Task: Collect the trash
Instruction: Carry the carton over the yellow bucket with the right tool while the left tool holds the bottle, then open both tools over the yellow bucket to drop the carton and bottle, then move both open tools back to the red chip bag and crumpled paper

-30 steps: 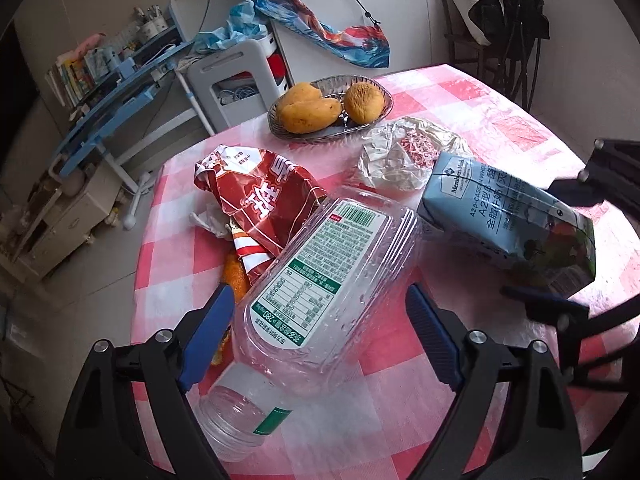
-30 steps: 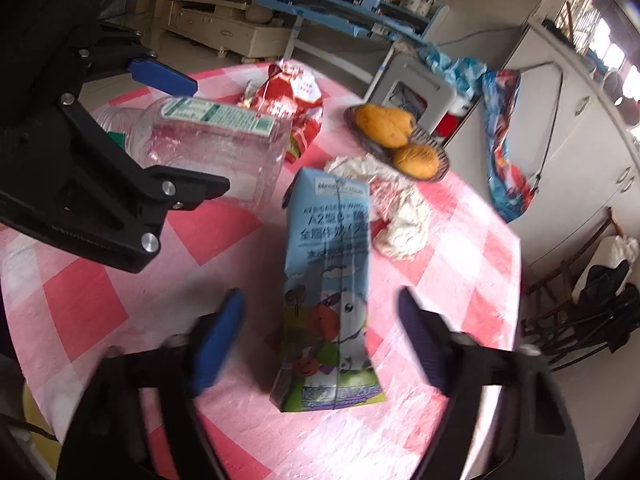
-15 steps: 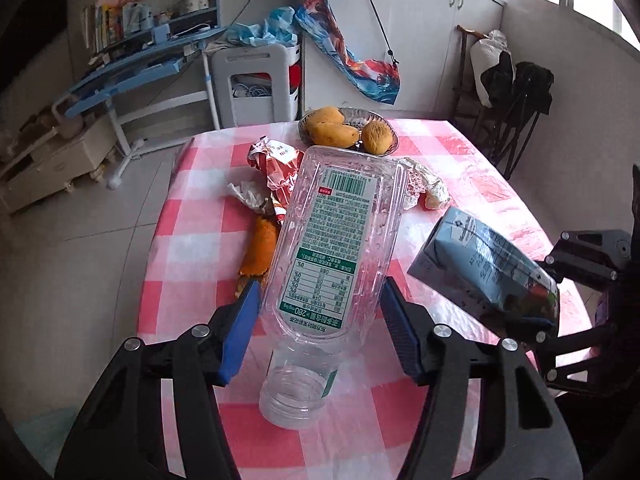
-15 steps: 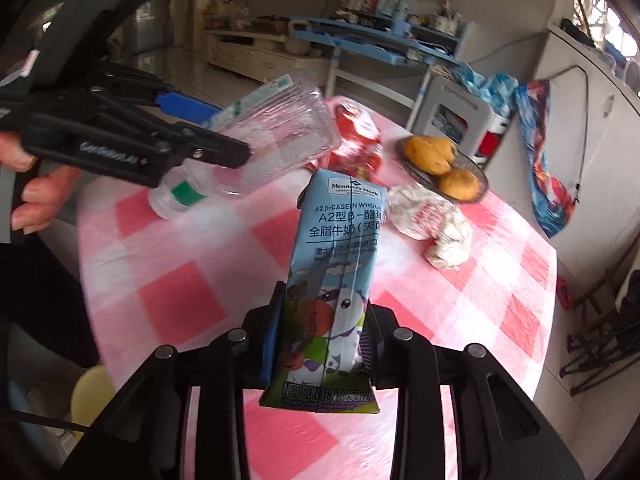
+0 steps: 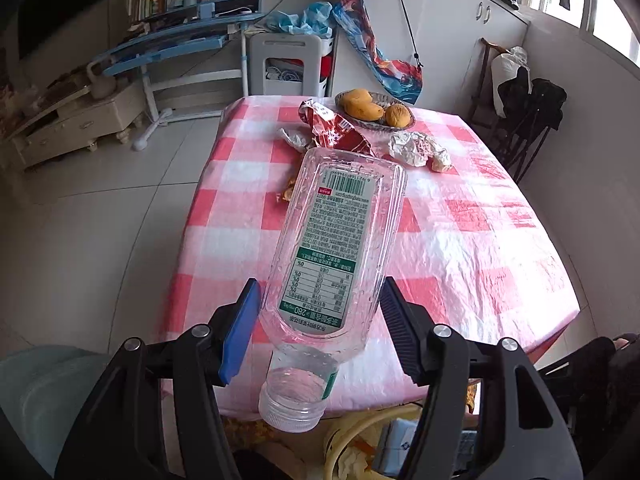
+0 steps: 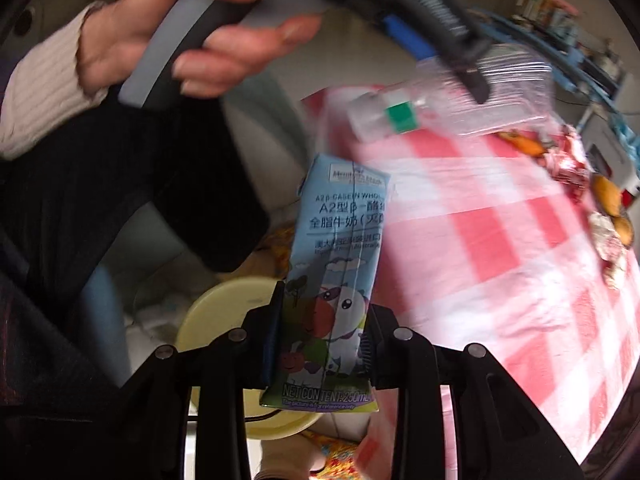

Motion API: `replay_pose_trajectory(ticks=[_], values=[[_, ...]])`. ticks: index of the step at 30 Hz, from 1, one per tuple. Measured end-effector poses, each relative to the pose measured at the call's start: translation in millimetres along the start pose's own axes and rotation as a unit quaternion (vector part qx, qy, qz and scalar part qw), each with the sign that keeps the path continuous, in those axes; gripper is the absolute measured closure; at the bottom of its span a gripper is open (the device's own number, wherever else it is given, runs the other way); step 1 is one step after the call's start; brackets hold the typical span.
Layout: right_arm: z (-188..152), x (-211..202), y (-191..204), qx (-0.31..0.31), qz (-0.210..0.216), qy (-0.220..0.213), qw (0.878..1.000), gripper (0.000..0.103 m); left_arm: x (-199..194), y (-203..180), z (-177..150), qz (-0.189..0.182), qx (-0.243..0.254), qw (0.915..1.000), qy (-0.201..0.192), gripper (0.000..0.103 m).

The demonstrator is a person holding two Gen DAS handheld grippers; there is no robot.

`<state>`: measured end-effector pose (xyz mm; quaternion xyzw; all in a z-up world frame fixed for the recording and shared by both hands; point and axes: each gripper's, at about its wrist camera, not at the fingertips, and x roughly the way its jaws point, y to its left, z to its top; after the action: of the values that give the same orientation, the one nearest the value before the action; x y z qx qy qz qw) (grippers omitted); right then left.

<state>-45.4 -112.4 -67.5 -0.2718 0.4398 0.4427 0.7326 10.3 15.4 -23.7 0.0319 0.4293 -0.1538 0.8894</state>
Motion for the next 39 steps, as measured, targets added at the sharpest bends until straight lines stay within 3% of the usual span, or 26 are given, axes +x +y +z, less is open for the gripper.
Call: replay_pose_trajectory(ticks=[6, 9, 10, 11, 15, 18, 22, 24, 27, 30, 32, 36, 39], values=[[-13, 22, 33, -0.037, 0.022, 0.049, 0.998, 0.070, -14, -14, -27, -0.004, 0.006, 0.9999, 0.009, 0.044], [-22, 32, 41, -0.054, 0.004, 0.073, 0.996, 0.070, -21, -20, -39, -0.005, 0.007, 0.9999, 0.012, 0.044], [-23, 33, 40, -0.056, -0.002, 0.075, 0.996, 0.062, -23, -20, -43, -0.006, 0.005, 0.9999, 0.014, 0.044], [-24, 31, 40, -0.057, -0.008, 0.072, 0.996, 0.047, -25, -21, -48, -0.008, 0.003, 0.9998, 0.018, 0.044], [-28, 18, 31, -0.040, -0.027, 0.049, 0.998, 0.043, -32, -25, -66, -0.016, -0.004, 0.9993, 0.032, 0.044], [-31, 10, 28, -0.029, -0.066, 0.038, 0.997, 0.043, -38, -32, -83, -0.022, -0.002, 0.9985, 0.050, 0.044], [-39, 1, 14, -0.008, -0.148, 0.028, 0.989, 0.035, -40, -47, -116, -0.029, 0.010, 0.9946, 0.099, 0.045], [-41, -4, 4, 0.012, -0.186, 0.029, 0.982, 0.034, -38, -59, -136, -0.043, 0.025, 0.9882, 0.145, 0.046], [-41, -13, -9, 0.042, -0.220, 0.022, 0.974, 0.033, -44, -75, -153, -0.049, 0.064, 0.9834, 0.163, 0.046], [-41, -22, -15, 0.053, -0.232, 0.013, 0.971, 0.032, -55, -79, -144, -0.047, 0.073, 0.9866, 0.138, 0.045], [-39, -24, -19, 0.051, -0.240, 0.010, 0.969, 0.030, -58, -77, -125, -0.013, 0.076, 0.9918, 0.102, 0.045], [-35, -32, -40, 0.063, -0.265, -0.004, 0.962, 0.029, -50, -65, -57, 0.024, 0.043, 0.9986, 0.018, 0.038], [-31, -44, -61, 0.093, -0.285, -0.027, 0.954, 0.027, -31, -58, -7, 0.034, 0.009, 0.9991, -0.023, 0.037]])
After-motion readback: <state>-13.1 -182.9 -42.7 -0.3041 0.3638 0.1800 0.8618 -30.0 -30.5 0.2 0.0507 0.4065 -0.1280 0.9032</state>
